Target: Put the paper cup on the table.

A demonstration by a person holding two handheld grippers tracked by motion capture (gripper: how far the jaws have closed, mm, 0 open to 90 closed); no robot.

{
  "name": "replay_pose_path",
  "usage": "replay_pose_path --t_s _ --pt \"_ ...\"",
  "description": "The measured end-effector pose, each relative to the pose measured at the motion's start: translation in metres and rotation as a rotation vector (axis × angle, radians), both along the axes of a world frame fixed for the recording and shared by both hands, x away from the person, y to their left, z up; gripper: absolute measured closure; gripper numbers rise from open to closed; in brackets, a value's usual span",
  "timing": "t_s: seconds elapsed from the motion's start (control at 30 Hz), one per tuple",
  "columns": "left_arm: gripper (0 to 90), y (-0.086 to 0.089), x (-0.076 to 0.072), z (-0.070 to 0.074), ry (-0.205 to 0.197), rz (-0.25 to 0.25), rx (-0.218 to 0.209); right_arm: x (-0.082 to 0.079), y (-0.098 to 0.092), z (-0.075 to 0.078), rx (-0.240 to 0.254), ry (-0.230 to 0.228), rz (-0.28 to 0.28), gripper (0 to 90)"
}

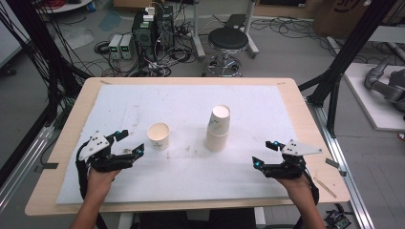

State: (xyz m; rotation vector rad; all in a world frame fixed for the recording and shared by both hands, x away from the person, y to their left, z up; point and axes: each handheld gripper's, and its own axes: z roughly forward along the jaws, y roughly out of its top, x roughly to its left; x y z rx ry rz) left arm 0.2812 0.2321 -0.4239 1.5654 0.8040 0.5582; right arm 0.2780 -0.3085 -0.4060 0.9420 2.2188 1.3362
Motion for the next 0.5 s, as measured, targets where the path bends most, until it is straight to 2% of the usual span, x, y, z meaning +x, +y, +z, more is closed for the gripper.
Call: replay_pose_path --t_s 0.23,0.33,0.5 --pt "16.3 0.000 -0.003 0.000 -0.033 -0.014 0.001 0.000 0.000 0.004 0.003 -0.018 -0.014 18.9" --pt "16.3 0.000 -0.004 -0.003 -0.026 -0.008 0.003 -0.001 0.002 0.005 -0.012 -0.028 -0.018 18.9" --pt "16.9 -0.001 -0.008 -0.002 -0.039 -0.015 0.005 -0.004 0.003 0.010 -0.002 -0.034 -0.020 18.9"
